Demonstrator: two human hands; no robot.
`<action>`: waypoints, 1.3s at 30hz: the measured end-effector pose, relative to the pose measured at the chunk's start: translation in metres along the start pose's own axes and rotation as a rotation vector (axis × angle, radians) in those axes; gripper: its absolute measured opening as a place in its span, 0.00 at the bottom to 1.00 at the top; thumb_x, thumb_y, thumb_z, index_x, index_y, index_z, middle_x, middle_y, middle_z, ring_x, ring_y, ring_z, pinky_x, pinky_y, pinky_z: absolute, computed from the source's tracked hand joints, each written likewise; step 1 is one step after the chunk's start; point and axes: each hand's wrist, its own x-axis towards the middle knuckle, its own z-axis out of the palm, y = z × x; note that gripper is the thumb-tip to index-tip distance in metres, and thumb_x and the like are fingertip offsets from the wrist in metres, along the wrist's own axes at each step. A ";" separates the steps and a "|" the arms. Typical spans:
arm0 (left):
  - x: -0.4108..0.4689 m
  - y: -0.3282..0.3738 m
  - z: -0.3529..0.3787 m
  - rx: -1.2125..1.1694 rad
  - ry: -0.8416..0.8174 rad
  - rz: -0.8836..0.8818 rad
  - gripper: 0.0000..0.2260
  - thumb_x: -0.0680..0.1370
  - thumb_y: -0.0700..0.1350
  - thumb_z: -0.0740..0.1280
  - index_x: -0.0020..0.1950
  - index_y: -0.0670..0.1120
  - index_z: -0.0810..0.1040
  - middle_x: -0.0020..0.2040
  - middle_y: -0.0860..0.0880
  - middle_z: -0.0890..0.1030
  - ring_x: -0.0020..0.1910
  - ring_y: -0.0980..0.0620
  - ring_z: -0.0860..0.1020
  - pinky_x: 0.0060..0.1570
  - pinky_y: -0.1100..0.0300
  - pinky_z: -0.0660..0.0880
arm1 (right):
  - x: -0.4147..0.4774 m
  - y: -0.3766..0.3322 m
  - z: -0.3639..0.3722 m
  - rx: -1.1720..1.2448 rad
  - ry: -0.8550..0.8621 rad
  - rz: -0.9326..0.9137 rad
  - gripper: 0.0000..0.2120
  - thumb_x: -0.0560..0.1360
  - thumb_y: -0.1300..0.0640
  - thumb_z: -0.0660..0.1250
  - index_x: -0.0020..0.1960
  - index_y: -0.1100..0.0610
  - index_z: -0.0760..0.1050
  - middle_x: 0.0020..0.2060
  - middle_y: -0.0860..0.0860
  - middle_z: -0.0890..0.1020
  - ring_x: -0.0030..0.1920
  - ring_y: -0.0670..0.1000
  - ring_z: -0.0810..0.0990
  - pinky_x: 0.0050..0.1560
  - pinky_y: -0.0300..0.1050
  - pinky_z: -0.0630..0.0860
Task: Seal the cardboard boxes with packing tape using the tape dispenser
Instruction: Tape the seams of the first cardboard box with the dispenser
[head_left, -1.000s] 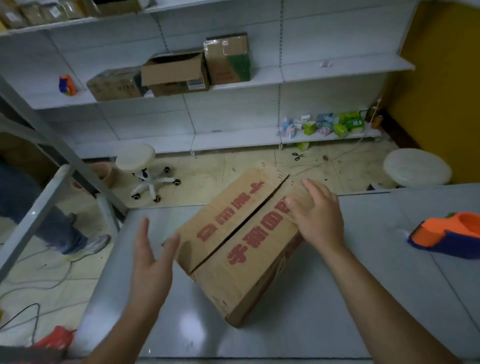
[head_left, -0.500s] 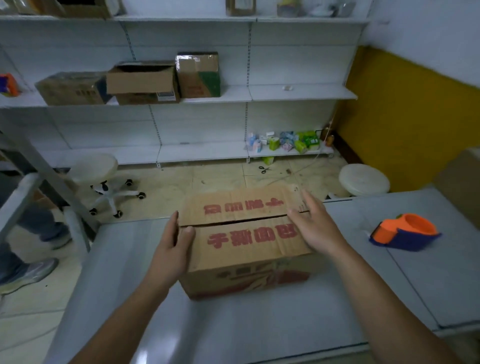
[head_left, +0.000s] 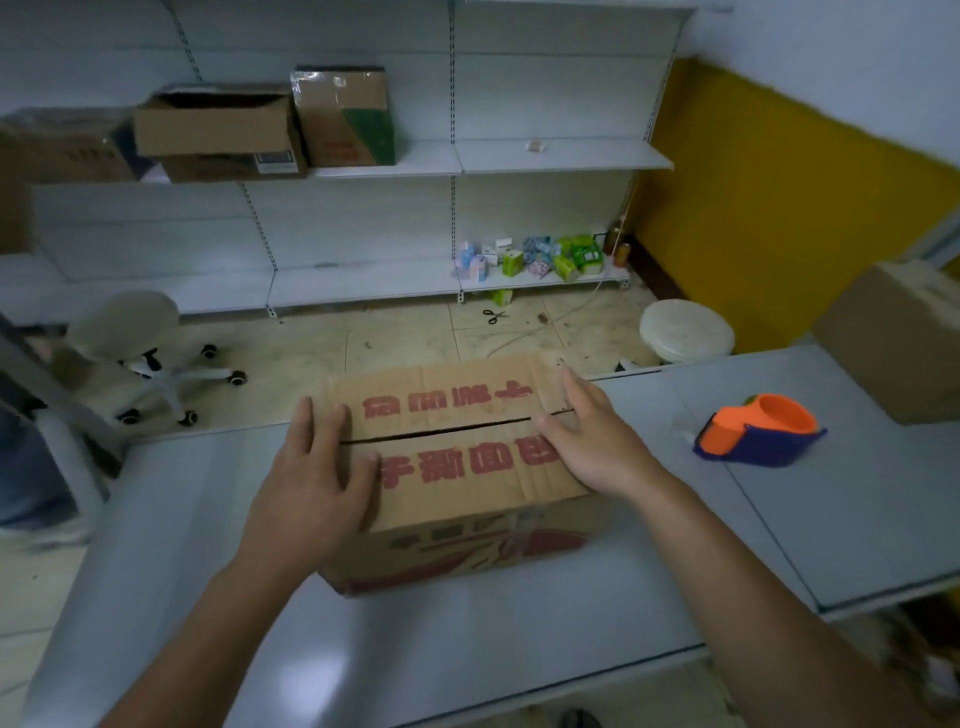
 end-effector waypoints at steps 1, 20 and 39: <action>0.002 0.004 -0.002 0.110 0.026 0.008 0.27 0.81 0.59 0.56 0.78 0.52 0.57 0.81 0.48 0.46 0.78 0.43 0.55 0.71 0.45 0.60 | 0.001 0.004 -0.006 0.098 -0.010 -0.001 0.29 0.81 0.41 0.54 0.78 0.44 0.48 0.77 0.43 0.53 0.76 0.47 0.57 0.72 0.47 0.58; 0.062 0.314 0.169 0.398 -0.340 0.421 0.19 0.81 0.56 0.60 0.72 0.54 0.69 0.68 0.54 0.75 0.66 0.50 0.73 0.63 0.55 0.70 | 0.053 0.242 -0.193 -0.614 -0.134 0.192 0.28 0.67 0.39 0.73 0.59 0.56 0.72 0.56 0.53 0.78 0.56 0.56 0.76 0.54 0.47 0.74; 0.119 0.283 0.317 -0.552 -0.247 -0.064 0.06 0.76 0.39 0.71 0.43 0.51 0.80 0.39 0.55 0.80 0.40 0.54 0.77 0.44 0.64 0.73 | 0.069 0.320 -0.174 -0.719 0.031 -0.077 0.20 0.72 0.42 0.68 0.56 0.55 0.72 0.53 0.54 0.81 0.56 0.59 0.75 0.54 0.45 0.68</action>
